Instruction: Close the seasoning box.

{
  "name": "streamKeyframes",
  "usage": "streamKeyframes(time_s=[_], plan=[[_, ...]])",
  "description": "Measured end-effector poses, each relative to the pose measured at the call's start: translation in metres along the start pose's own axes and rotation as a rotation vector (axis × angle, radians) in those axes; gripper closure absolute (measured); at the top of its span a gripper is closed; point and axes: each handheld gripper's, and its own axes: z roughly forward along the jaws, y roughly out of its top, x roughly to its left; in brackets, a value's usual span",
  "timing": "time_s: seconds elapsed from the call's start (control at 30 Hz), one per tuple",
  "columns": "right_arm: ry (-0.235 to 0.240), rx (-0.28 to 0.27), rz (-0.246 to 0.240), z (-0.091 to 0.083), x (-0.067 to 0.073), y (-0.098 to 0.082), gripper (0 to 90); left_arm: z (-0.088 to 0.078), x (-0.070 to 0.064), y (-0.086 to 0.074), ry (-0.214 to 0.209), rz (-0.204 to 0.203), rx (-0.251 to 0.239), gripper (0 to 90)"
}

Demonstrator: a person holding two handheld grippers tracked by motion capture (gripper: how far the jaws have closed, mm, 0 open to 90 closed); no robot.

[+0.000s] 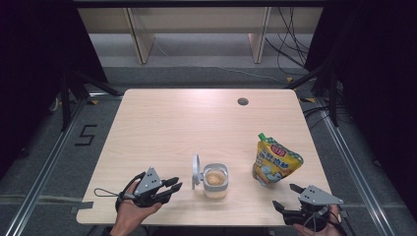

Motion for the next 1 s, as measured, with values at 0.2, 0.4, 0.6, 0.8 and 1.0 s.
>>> streamKeyframes(time_s=[0.2, 0.4, 0.6, 0.8, 1.0], plan=[[-0.009, 0.004, -0.01, 0.0, 0.001, 0.0, 20.3, 0.0, -0.003, 0.005, -0.007, 0.02, 0.007, 89.0], [-0.013, -0.001, -0.023, 0.002, 0.0, 0.0, 21.0, 0.004, -0.007, 0.018, -0.018, 0.037, 0.003, 89.1], [0.0, 0.004, -0.032, 0.002, 0.0, 0.0, 21.4, 0.009, -0.014, 0.031, -0.034, 0.058, 0.006, 89.2], [-0.011, -0.003, -0.036, 0.002, 0.0, 0.0, 21.6, 0.01, -0.016, 0.042, -0.037, 0.059, -0.011, 89.1], [-0.005, 0.006, -0.03, 0.003, 0.0, 0.0, 21.6, 0.012, -0.019, 0.048, -0.043, 0.079, -0.011, 89.1]])
